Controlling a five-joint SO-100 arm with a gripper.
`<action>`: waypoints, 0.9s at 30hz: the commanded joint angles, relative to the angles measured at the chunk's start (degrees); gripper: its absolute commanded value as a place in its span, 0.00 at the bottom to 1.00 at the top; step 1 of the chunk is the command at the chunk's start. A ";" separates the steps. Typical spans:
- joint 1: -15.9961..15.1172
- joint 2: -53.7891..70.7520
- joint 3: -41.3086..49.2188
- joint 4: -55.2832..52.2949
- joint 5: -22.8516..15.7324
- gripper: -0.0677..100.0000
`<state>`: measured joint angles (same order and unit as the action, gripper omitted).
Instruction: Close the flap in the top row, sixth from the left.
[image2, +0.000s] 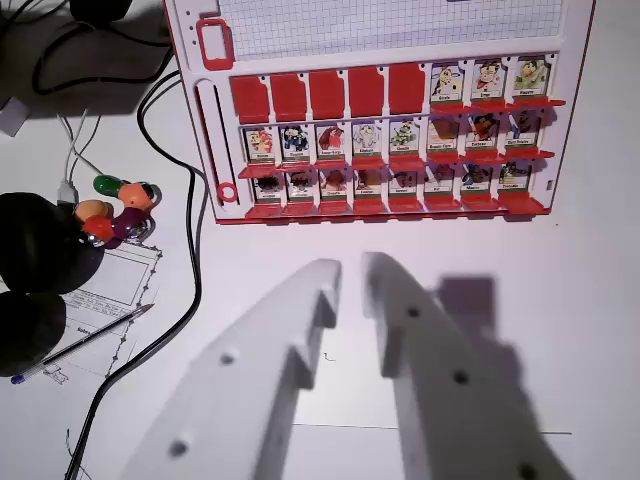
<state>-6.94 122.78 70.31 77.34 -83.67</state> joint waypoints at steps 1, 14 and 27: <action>-0.26 -1.05 -6.06 0.62 0.53 0.02; -0.18 -8.61 -8.17 3.08 3.52 0.02; 1.76 -27.42 -12.30 2.55 8.88 0.02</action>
<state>-6.15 96.77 63.54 82.53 -75.32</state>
